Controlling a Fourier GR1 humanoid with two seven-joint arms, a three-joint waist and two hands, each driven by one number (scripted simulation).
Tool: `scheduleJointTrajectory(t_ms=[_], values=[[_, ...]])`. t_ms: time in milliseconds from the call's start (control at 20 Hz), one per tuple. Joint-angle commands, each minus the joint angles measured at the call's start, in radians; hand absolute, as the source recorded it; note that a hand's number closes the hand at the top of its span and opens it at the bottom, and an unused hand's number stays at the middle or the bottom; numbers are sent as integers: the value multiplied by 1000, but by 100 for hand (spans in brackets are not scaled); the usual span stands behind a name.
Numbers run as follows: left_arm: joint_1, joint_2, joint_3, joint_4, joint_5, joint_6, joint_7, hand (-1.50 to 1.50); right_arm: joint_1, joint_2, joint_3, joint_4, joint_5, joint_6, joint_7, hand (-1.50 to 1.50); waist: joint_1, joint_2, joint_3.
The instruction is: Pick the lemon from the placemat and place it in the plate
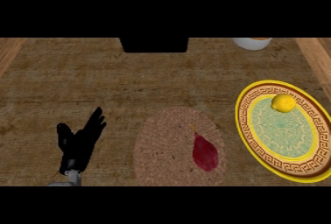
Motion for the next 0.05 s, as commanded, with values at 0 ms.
scheduleJointTrajectory(t_ms=[0], values=[[20,-9,-11,-38,4,-3,43,0,120,35,-22,-132,31,-4,11,-150,-1,2,-2]])
